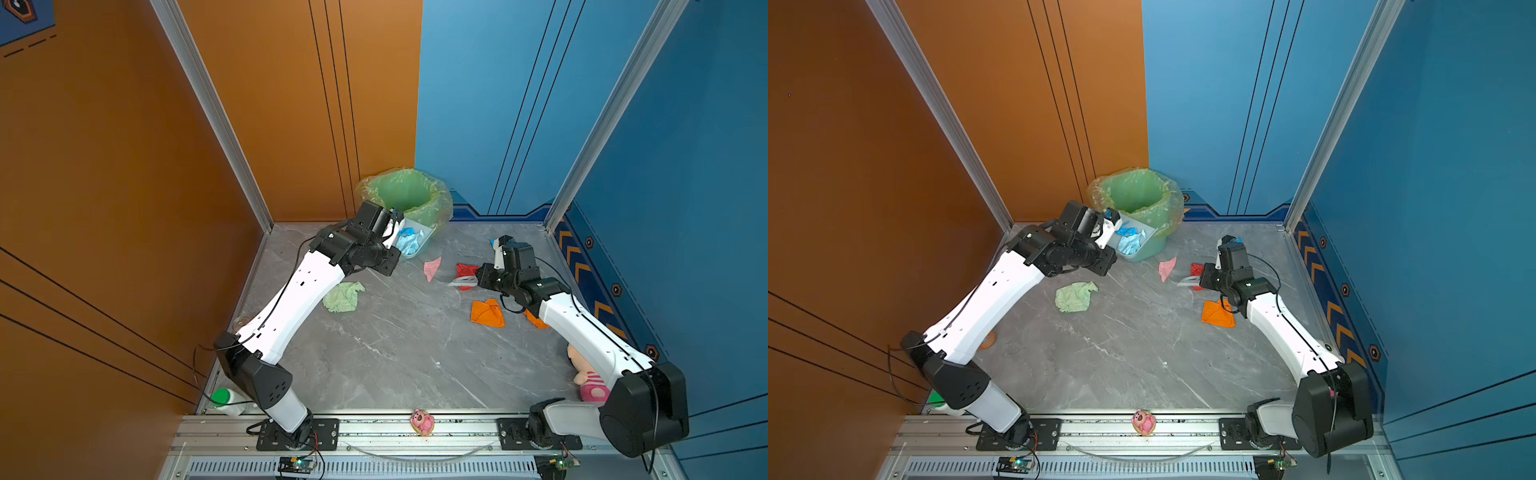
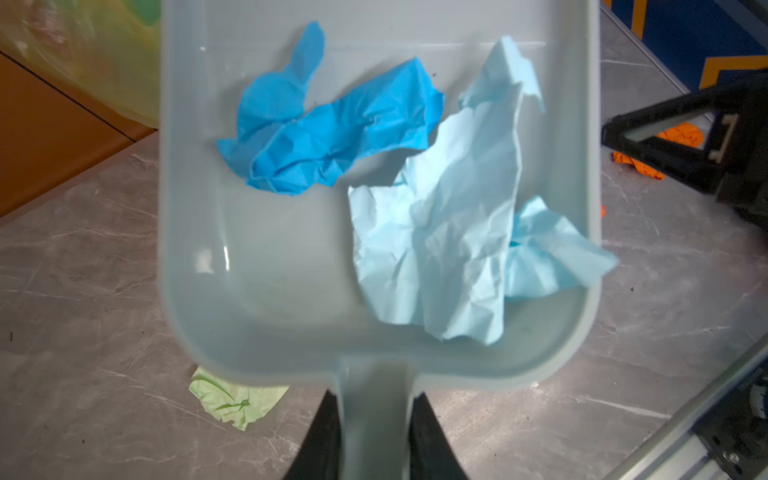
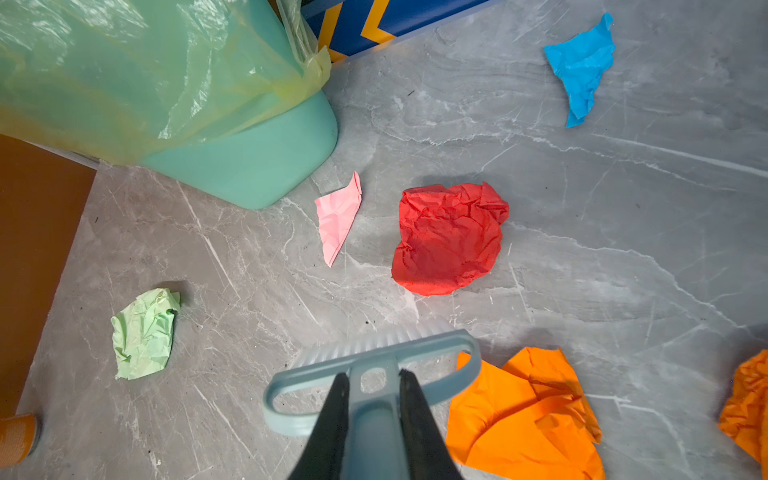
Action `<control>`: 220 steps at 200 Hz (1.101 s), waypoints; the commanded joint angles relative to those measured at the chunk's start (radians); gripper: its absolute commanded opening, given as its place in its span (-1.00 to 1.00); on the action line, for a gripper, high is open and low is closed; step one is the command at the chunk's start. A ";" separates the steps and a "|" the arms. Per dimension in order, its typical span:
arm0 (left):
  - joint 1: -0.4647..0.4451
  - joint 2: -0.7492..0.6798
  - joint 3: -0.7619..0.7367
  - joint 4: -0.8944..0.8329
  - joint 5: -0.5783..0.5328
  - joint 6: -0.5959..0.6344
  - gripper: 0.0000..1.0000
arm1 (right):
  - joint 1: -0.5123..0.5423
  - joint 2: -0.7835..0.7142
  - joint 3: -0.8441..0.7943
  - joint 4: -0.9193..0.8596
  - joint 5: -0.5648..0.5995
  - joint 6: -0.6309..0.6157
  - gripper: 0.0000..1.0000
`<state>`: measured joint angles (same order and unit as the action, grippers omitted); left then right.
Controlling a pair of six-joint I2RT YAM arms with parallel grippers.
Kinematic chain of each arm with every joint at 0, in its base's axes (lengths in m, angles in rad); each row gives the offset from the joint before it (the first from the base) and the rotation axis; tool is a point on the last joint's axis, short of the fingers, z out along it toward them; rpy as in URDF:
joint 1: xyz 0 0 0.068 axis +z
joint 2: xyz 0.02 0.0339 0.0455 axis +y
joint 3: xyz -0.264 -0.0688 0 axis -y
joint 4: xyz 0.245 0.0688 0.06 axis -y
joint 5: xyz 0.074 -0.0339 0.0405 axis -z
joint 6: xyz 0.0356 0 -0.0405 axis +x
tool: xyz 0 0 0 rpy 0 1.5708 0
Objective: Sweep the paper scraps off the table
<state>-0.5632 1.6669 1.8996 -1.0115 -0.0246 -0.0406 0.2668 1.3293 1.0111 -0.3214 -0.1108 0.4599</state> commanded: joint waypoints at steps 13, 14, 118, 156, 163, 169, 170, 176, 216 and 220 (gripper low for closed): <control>0.062 0.122 0.181 -0.095 0.038 0.010 -1.00 | -0.007 0.016 -0.026 0.029 -0.023 -0.017 -1.00; 0.064 0.125 0.188 -0.097 0.039 0.010 -1.00 | -0.008 0.016 -0.026 0.030 -0.023 -0.017 -1.00; 0.170 0.447 0.728 -0.248 0.121 -0.026 -1.00 | -0.009 0.022 -0.059 0.066 -0.060 -0.004 -1.00; 0.190 0.483 0.804 -0.245 0.092 -0.027 -1.00 | -0.010 0.002 -0.075 0.071 -0.057 -0.004 -1.00; 0.190 0.490 0.821 -0.245 0.076 -0.025 -1.00 | -0.010 0.001 -0.078 0.069 -0.056 -0.003 -1.00; 0.191 0.495 0.831 -0.240 0.063 -0.020 -1.00 | -0.010 -0.001 -0.078 0.069 -0.059 -0.003 -1.00; 0.192 0.495 0.832 -0.239 0.061 -0.019 -1.00 | -0.010 -0.001 -0.079 0.069 -0.059 -0.003 -1.00; 0.195 0.500 0.843 -0.237 0.049 -0.014 -1.00 | -0.011 -0.001 -0.080 0.069 -0.058 -0.003 -1.00; 0.222 0.509 0.852 -0.190 -0.022 0.011 -1.00 | -0.010 -0.013 -0.091 0.065 -0.057 0.003 -1.00; 0.225 0.509 0.851 -0.185 -0.025 0.012 -1.00 | -0.011 -0.013 -0.092 0.065 -0.057 0.005 -1.00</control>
<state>-0.3634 2.1567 2.7262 -1.2308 0.0139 -0.0483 0.2615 1.3460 0.9352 -0.2684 -0.1577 0.4606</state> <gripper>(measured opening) 0.225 0.199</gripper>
